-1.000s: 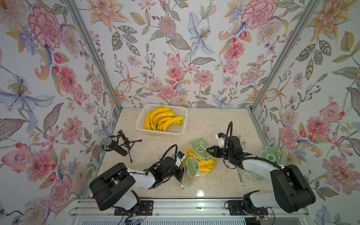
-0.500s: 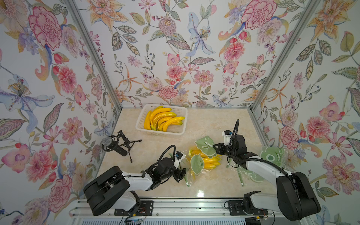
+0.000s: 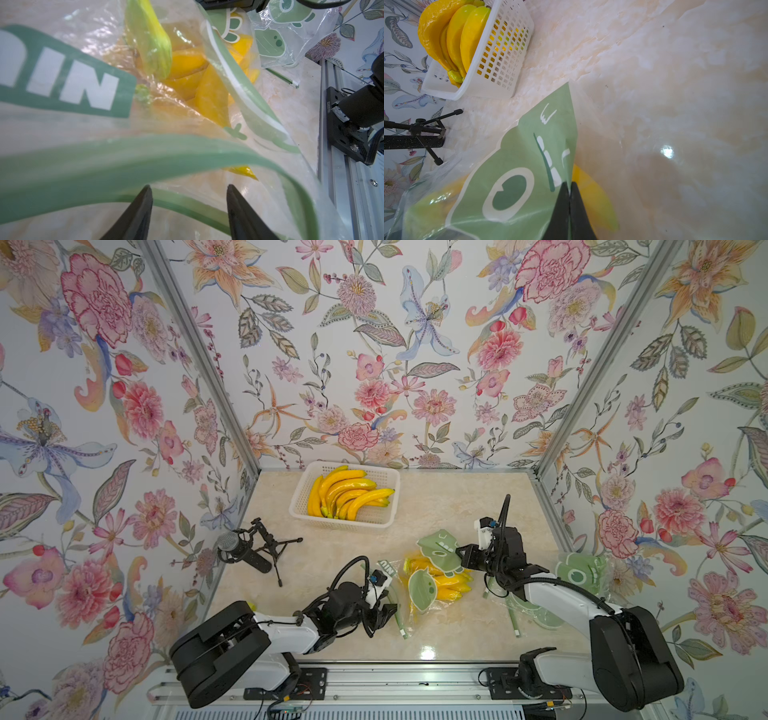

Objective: Open the zip-top bag and take out the banana
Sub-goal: Pick up the banana from the zipper food storage bag.

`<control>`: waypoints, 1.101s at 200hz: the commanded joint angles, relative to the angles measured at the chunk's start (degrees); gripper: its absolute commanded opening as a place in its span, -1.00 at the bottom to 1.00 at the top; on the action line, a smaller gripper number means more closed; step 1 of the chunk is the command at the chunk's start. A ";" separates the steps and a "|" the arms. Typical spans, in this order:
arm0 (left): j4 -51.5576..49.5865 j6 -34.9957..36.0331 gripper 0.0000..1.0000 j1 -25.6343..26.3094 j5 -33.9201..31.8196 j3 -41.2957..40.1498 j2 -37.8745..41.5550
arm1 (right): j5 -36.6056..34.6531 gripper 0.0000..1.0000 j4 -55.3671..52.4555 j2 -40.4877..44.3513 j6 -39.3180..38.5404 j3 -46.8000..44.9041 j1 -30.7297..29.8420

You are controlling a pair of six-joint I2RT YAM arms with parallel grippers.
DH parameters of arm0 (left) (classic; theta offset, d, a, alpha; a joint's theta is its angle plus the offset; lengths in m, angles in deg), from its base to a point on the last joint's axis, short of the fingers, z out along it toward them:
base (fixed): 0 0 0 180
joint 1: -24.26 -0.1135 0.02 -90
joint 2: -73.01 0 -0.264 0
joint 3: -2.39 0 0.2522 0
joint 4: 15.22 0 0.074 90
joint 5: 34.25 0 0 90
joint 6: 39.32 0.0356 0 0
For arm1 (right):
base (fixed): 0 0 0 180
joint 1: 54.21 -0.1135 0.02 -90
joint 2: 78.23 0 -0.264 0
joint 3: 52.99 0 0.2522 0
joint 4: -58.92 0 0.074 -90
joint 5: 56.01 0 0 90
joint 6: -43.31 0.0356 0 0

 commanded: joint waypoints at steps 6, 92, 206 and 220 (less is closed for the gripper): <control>1.62 -0.10 0.20 0.75 1.92 1.45 -0.21 | -2.15 -1.00 1.14 0.91 1.64 0.16 -1.95; 1.54 0.79 0.53 3.90 3.60 8.77 -10.36 | -6.44 -1.00 3.13 1.30 4.15 -1.64 -5.81; -6.10 -2.80 -0.35 6.39 -16.26 10.65 -14.26 | -15.67 -1.00 -0.71 7.63 2.09 -2.69 -5.84; -5.79 -3.82 -0.50 5.99 -18.38 9.15 -10.86 | -15.67 -1.00 -1.07 8.03 2.01 -3.06 -5.08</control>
